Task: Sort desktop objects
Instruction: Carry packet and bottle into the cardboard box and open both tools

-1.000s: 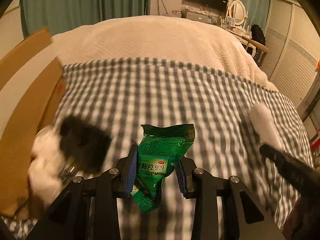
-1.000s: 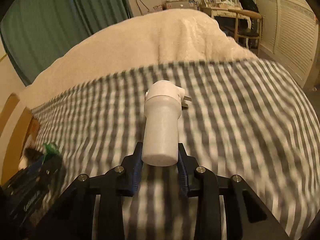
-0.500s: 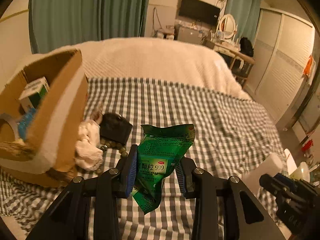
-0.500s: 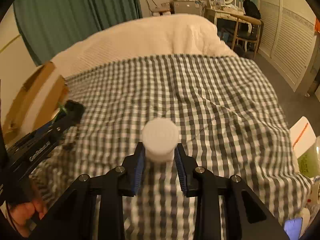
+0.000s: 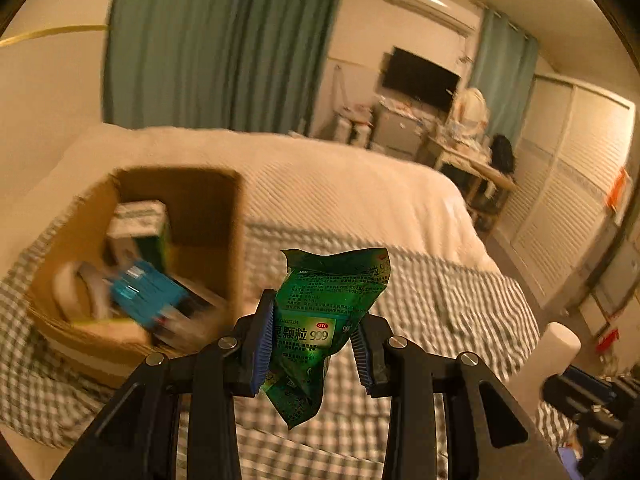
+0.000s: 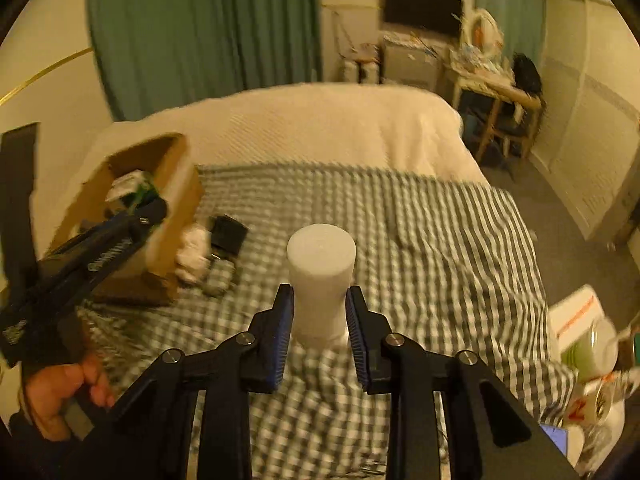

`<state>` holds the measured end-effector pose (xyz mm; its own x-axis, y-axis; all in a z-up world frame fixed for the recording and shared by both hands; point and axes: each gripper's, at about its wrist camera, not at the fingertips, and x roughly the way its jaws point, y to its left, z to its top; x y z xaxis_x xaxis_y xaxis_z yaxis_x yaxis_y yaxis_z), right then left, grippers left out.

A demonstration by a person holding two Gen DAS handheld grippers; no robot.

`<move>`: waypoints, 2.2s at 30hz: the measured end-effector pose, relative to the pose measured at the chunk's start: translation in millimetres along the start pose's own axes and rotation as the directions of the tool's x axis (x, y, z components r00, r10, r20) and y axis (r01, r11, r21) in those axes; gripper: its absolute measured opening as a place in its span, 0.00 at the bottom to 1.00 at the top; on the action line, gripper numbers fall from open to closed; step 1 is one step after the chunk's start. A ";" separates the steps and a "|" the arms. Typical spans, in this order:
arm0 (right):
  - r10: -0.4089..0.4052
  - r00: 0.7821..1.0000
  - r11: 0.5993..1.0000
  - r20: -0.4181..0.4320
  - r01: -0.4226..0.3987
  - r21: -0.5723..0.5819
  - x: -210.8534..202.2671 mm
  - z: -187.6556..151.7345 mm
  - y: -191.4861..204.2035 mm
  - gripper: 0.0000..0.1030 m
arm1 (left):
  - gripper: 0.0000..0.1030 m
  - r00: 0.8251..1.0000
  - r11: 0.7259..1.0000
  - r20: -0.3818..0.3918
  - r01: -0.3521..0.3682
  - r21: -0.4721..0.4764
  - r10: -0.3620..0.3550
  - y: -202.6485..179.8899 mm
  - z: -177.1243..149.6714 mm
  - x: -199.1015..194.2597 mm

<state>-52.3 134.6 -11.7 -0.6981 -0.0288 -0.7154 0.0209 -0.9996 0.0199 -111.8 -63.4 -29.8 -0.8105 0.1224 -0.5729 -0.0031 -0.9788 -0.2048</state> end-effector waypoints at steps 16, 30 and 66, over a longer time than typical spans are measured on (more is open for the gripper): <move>0.187 0.979 0.967 -0.077 -0.198 -0.160 72.0 38.8 127.2 0.06 | 0.34 0.994 0.984 -0.002 -0.105 -0.144 0.106 132.5 18.4 13.2; 0.193 0.919 0.978 -0.343 -0.208 -0.006 159.3 -58.9 82.0 0.39 | 0.34 0.981 0.980 0.023 -0.190 -0.055 0.192 53.2 -35.8 27.9; 0.374 0.925 0.916 -0.071 -0.380 -0.126 109.0 101.7 210.5 0.63 | 0.85 0.969 0.925 -0.016 -0.242 -0.294 0.248 198.9 10.9 24.4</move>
<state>-196.7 -79.0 -14.5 -0.5868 -0.4006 -0.7037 0.3746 -0.9048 0.2027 -138.5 -256.9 -75.9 -0.7767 -0.1216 -0.6180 0.3649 -0.8867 -0.2841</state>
